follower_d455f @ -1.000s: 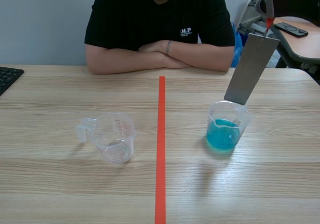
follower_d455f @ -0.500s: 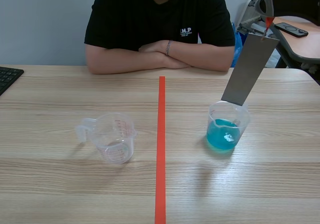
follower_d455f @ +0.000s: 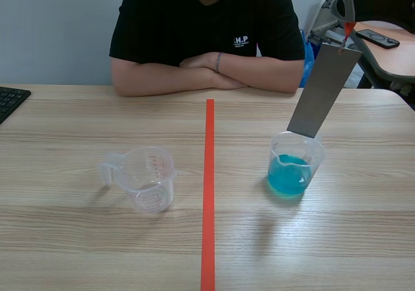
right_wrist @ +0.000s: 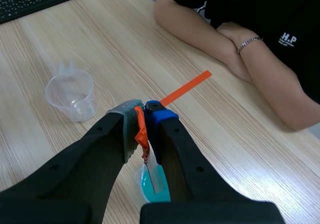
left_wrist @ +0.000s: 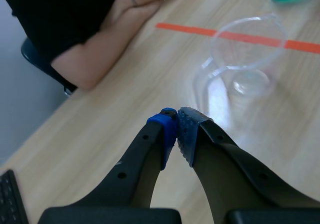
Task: Do the redox reaction experiment.
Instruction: 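Raise the plate and point at it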
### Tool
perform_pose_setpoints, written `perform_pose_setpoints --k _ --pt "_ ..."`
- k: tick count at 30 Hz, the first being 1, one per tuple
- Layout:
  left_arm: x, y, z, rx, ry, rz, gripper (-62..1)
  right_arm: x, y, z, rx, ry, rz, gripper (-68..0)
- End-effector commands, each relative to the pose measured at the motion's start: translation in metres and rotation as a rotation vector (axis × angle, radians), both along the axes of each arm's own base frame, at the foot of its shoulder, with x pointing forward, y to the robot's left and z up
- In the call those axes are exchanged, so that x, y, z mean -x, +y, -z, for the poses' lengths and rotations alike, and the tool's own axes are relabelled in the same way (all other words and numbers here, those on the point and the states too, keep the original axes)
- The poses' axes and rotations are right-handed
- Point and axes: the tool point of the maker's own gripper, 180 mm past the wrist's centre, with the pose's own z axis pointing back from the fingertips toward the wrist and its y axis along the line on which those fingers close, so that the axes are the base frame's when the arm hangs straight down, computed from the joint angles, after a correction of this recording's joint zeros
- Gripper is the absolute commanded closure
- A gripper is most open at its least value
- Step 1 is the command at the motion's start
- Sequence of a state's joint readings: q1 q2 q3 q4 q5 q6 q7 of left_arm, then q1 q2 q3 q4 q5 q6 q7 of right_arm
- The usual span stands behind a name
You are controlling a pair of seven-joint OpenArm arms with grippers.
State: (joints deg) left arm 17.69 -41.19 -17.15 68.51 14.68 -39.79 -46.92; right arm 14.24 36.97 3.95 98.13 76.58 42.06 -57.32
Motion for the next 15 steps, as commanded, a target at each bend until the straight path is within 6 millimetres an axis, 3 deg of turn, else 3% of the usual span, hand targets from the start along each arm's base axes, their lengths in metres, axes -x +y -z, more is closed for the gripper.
perform_pose_setpoints --k 1,10,15 --pt "-0.015 -0.009 -0.014 0.01 -0.043 0.019 -4.0 0.001 0.001 -0.016 -0.008 -0.049 -0.018 -1.5" --pt "-0.077 -0.066 -0.023 0.018 -0.053 0.106 -4.0 0.001 0.001 -0.016 -0.008 -0.049 -0.018 -1.5" --pt "-0.104 -0.099 -0.014 0.051 -0.01 0.137 -4.0 0.001 0.001 -0.016 -0.009 -0.049 -0.018 -1.5"
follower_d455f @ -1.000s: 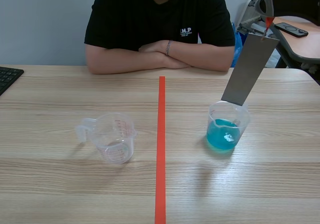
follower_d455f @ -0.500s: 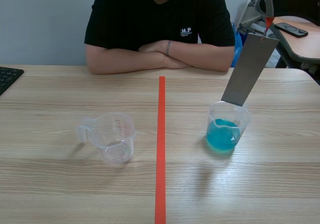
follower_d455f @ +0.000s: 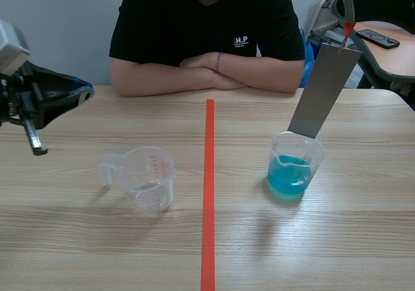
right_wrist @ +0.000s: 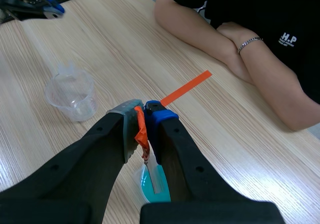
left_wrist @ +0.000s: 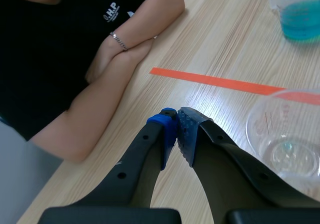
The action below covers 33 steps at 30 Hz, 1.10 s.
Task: Do the redox reaction experiment.
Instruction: 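Raise the plate and point at it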
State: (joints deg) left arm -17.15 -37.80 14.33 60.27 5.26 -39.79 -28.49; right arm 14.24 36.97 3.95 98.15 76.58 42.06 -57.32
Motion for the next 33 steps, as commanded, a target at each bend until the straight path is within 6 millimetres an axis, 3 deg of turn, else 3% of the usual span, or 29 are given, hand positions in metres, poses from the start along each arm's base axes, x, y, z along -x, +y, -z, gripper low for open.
perform_pose_setpoints --k 1,14,26,33 --pt "-0.007 -0.012 -0.006 0.047 -0.007 0.009 -4.0 0.001 0.001 -0.016 -0.009 -0.049 -0.018 -1.5" --pt "-0.022 -0.115 0.009 0.111 0.064 0.178 -4.0 0.001 0.001 -0.016 -0.008 -0.048 -0.018 -1.5" --pt "0.001 -0.199 0.012 0.158 0.111 0.318 -4.0 0.001 0.001 -0.016 -0.008 -0.048 -0.018 -1.5" --pt "0.01 -0.232 0.018 0.169 0.15 0.362 -4.0 0.001 0.001 -0.016 -0.008 -0.048 -0.018 -1.5"
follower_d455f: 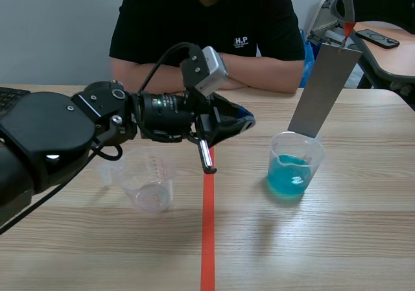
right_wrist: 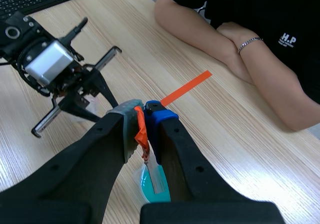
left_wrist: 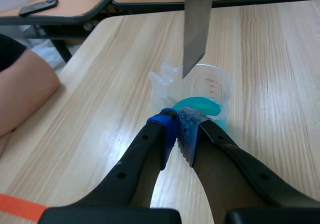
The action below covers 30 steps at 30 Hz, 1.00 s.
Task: Do the redox reaction experiment.
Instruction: 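Raise the plate and point at it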
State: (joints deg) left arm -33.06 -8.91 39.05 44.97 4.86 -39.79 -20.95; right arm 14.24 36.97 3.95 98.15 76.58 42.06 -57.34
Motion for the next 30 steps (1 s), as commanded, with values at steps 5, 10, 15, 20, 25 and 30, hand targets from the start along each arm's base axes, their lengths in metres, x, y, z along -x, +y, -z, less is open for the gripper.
perform_pose_setpoints --k 5,10,15,20,25,30 --pt "-0.009 -0.014 -0.019 0.042 -0.021 0.006 -4.0 0.001 0.001 -0.016 -0.008 -0.048 -0.018 -1.5" --pt "-0.009 -0.014 -0.02 0.05 -0.018 0.004 -4.0 0.001 0.001 -0.016 -0.008 -0.048 -0.018 -1.5" --pt "-0.009 -0.017 -0.022 0.048 -0.015 0.004 -4.0 0.001 0.001 -0.016 -0.008 -0.048 -0.018 -1.5" --pt "-0.009 -0.025 -0.027 0.057 -0.02 0.012 -4.0 0.001 0.001 -0.016 -0.008 -0.048 -0.018 -1.5" --pt "-0.009 -0.029 -0.03 0.065 -0.025 0.017 -4.0 0.001 0.001 -0.016 -0.009 -0.048 -0.018 -1.5" --pt "-0.009 -0.037 -0.033 0.057 -0.026 0.024 -4.0 0.001 0.001 -0.016 -0.009 -0.048 -0.018 -1.5"
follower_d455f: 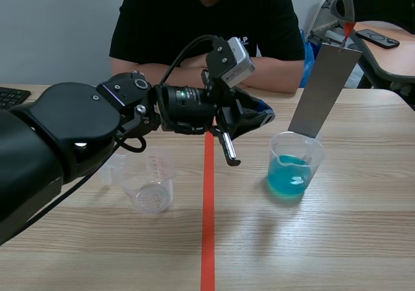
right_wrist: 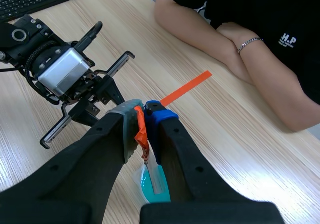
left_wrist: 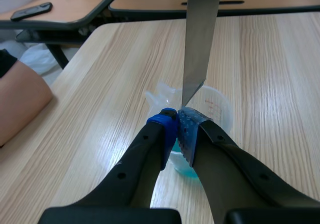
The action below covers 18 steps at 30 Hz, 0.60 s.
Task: Do the redox reaction experiment.
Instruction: 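Raise the plate and point at it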
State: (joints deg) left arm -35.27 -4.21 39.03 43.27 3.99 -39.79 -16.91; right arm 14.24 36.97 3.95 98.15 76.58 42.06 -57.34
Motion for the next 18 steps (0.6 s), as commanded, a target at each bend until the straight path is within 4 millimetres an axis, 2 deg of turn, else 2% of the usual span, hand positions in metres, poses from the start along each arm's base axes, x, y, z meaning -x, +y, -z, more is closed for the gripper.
perform_pose_setpoints --k 1,18 --pt "-0.0039 -0.0119 -0.0233 0.055 -0.032 0.014 -4.0 0.0011 0.0007 -0.0157 -0.009 -0.048 -0.018 -1.5" --pt "-0.006 -0.0124 -0.0246 0.046 -0.037 0.013 -4.0 0.0011 0.0007 -0.0157 -0.009 -0.048 -0.018 -1.5"
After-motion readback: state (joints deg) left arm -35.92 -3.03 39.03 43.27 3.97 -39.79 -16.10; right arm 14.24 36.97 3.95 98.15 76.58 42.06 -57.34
